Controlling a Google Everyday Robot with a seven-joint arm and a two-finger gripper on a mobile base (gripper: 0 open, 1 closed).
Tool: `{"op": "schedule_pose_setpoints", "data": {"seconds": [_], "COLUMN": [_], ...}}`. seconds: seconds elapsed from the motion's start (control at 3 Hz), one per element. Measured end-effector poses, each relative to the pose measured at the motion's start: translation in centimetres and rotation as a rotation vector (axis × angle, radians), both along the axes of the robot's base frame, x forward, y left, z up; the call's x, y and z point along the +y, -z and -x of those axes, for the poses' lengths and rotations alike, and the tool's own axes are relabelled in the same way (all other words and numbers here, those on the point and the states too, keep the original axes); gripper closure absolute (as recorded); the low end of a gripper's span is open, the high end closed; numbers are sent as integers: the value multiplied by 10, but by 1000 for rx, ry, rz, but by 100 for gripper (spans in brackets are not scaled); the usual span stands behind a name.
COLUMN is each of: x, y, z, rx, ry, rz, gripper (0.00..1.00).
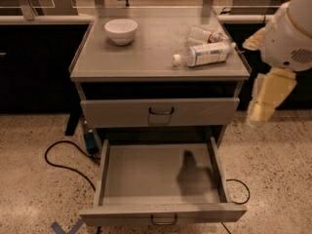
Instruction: Place blue plastic bottle into middle drawer
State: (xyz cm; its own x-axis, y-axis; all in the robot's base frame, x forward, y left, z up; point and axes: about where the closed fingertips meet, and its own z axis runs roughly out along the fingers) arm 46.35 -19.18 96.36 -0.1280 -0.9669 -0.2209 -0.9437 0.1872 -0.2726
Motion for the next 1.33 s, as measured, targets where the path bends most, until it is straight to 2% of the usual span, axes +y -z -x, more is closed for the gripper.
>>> {"op": "schedule_pose_setpoints", "data": {"seconds": [0.33, 0.67, 1.0, 1.33], "x": [41, 75, 80, 73], "y": [27, 49, 53, 56], "z": [-41, -85, -88, -93], "rx": [4, 9, 13, 15], "ry": [-112, -177, -186, -172], "rz": [11, 25, 25, 8], "gripper": [0, 0, 0, 0]}}
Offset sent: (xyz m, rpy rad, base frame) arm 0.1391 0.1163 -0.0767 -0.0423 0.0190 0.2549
